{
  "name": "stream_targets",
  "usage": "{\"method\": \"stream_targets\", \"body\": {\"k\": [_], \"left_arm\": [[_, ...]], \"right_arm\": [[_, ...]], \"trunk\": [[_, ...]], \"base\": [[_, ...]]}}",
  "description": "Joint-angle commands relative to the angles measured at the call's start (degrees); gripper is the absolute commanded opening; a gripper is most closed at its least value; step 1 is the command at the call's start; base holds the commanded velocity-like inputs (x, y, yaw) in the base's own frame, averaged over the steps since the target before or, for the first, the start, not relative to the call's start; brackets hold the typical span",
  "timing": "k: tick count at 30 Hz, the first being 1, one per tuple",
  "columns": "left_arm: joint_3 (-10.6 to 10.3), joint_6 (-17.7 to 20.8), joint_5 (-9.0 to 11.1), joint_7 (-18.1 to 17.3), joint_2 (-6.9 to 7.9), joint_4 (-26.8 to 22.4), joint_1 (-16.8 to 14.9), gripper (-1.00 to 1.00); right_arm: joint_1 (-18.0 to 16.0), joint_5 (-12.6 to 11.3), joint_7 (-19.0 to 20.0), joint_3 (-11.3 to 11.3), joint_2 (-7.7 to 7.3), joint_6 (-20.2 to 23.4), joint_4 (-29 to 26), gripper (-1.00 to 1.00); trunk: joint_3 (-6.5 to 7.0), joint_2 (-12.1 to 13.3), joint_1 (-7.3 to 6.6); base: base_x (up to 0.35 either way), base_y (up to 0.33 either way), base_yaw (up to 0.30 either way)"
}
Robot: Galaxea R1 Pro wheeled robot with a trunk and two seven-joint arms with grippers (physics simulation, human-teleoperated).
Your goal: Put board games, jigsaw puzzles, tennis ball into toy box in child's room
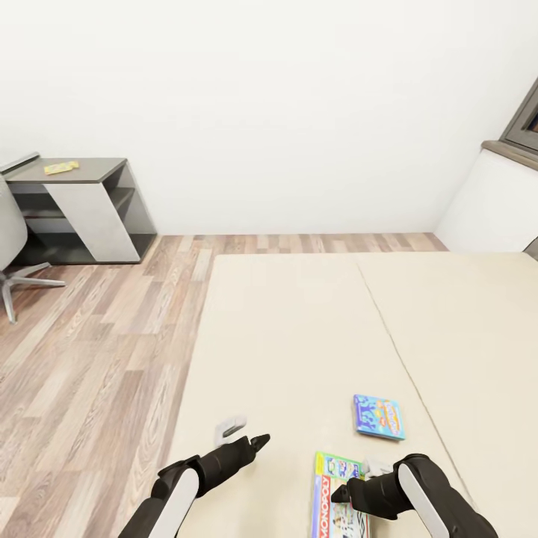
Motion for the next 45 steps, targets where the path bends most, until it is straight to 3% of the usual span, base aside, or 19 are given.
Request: {"method": "stream_targets", "body": {"k": [1,25,45], "left_arm": [[0.06,0.27,0.16,-0.06,-0.01,-0.03,-0.02,1.0],[0.05,0.23,0.08,-0.06,-0.01,-0.03,0.02,1.0],[0.04,0.24,0.07,-0.09,-0.08,-0.03,0.05,1.0]], "right_arm": [[-0.03,0.6,0.56,0.08,-0.05,0.14,-0.04,1.0],[-0.02,0.6,0.53,0.08,-0.05,0.14,-0.04,1.0],[0.06,0.6,0.53,0.08,0.02,0.14,-0.04,1.0]], "trunk": [[-0.04,-0.02,0.0],[-0.04,-0.02,0.0],[-0.04,-0.02,0.0]], "base": [[0.0,0.073,0.0],[0.0,0.025,0.0],[0.0,0.25,0.0]]}}
